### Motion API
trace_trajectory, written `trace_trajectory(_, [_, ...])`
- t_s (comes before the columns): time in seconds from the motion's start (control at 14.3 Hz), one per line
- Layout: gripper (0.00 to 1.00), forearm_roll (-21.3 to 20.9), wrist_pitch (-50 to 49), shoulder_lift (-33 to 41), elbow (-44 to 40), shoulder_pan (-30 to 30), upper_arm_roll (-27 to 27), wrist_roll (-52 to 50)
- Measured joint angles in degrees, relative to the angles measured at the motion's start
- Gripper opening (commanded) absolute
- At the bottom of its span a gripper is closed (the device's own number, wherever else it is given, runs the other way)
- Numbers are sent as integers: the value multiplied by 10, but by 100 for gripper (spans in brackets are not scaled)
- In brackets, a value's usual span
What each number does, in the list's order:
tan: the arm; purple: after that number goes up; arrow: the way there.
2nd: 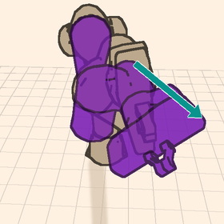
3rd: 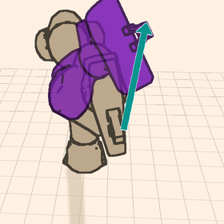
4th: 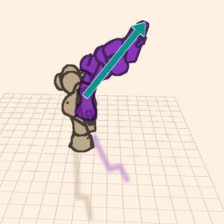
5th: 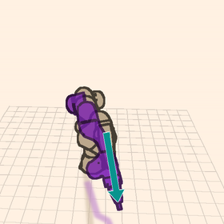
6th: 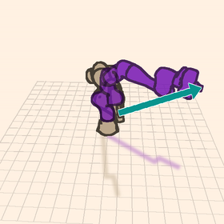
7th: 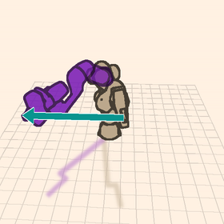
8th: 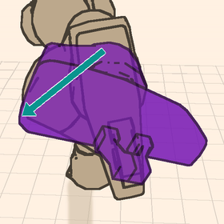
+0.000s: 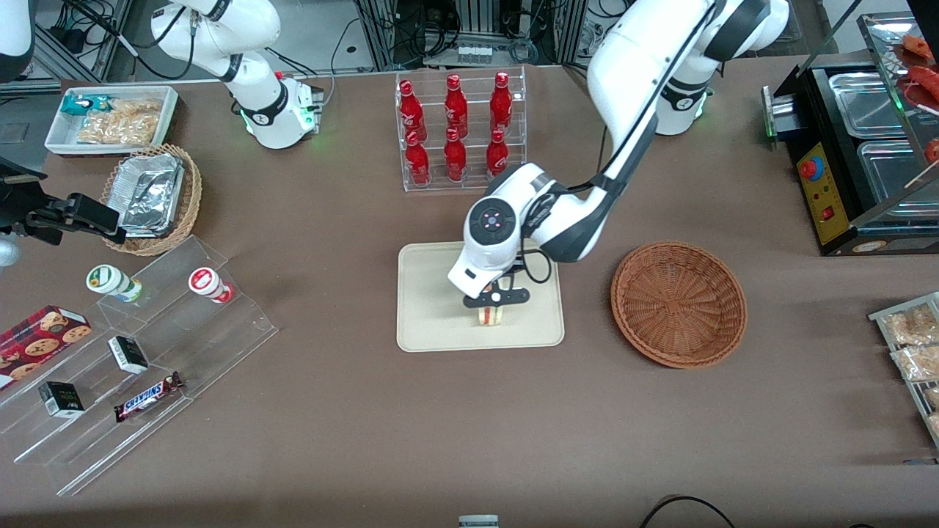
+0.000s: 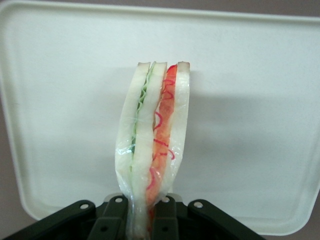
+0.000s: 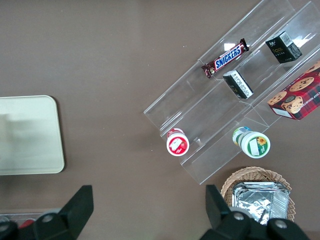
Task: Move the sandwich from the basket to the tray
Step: 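Lower the sandwich onto the cream tray and open the left gripper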
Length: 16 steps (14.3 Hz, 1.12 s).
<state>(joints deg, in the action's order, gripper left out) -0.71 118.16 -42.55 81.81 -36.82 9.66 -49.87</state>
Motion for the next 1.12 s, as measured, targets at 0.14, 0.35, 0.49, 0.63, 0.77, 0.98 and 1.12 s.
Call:
trace_trajectory(0.14, [11,0,0,-29,-23,-15,0,-16])
trace_trajectory(0.35, [100,0,-1,-44,-39,-22,-1,-27])
trace_trajectory(0.49, [100,0,-1,-44,-43,-22,-4,-27])
trace_trajectory(0.63, [100,-1,-1,-41,-50,-22,-7,-27])
trace_trajectory(0.77, [100,-15,-5,-30,-58,-22,-10,-27])
trace_trajectory(0.98, [100,-38,-34,8,-62,-21,-28,-32])
trace_trajectory(1.12, [100,-38,-50,31,-62,-20,-53,-32])
